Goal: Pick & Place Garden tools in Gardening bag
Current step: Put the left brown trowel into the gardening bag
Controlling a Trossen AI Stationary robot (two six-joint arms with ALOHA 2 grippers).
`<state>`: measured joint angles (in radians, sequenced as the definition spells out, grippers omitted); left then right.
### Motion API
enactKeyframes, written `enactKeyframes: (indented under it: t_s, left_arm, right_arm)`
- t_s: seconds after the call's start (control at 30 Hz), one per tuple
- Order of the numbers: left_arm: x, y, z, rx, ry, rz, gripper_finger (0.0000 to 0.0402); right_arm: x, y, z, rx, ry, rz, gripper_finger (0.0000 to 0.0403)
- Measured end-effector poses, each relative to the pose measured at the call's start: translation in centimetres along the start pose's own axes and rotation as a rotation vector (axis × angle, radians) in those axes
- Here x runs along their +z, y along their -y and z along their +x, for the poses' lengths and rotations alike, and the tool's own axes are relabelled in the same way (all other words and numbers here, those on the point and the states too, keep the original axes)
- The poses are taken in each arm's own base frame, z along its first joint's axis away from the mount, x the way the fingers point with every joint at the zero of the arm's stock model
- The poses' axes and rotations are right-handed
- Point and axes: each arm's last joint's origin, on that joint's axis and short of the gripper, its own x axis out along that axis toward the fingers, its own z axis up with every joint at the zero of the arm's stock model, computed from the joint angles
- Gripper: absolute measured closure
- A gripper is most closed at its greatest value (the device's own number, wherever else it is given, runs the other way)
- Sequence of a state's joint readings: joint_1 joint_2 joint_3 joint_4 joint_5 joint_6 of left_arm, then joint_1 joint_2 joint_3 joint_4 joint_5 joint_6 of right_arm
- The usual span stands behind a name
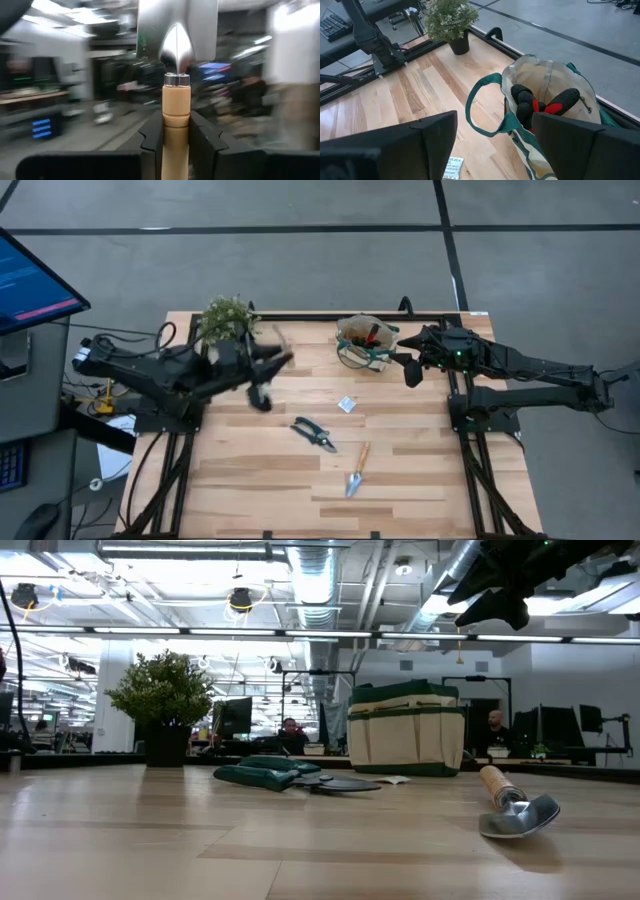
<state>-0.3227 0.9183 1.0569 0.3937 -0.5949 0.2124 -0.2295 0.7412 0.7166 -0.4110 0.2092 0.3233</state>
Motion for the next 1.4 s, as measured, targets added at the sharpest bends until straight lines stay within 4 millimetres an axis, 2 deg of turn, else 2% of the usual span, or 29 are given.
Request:
enactKeyframes:
  t_s: [0.43,0.57,0.73,0.93,1.07,1.2,1.4]
  left_arm:
    - [-3.5,-3.7,3.6,0.566,-0.213,0.451,0.0340]
    - [-4.0,-4.6,5.0,0.705,-0.336,0.670,0.0340]
    - [-4.3,-5.9,7.0,0.783,-0.490,0.956,0.0340]
    - [-3.6,-8.1,8.9,0.843,-0.569,1.140,0.0340]
    - [-2.4,-8.9,9.8,0.847,-0.552,1.239,0.0340]
    - [-0.5,-8.9,10.7,0.833,-0.471,1.385,0.0340]
    - [2.2,-7.9,11.5,0.721,-0.259,1.697,0.0340]
  right_arm:
    - [0.0,0.0,0.0,0.001,-0.001,-0.013,0.0153]
    - [0.0,0.0,0.0,0.001,-0.001,-0.012,0.0153]
    - [0.0,0.0,0.0,-0.002,0.000,-0.003,0.0153]
    - [0.0,0.1,0.0,-0.031,0.011,0.027,0.0153]
    - [0.1,0.2,0.0,-0.076,0.026,0.026,0.0153]
    - [0.1,0.3,0.0,-0.085,0.029,0.022,0.0153]
    - [0.1,0.3,0.0,-0.085,0.029,0.019,0.0153]
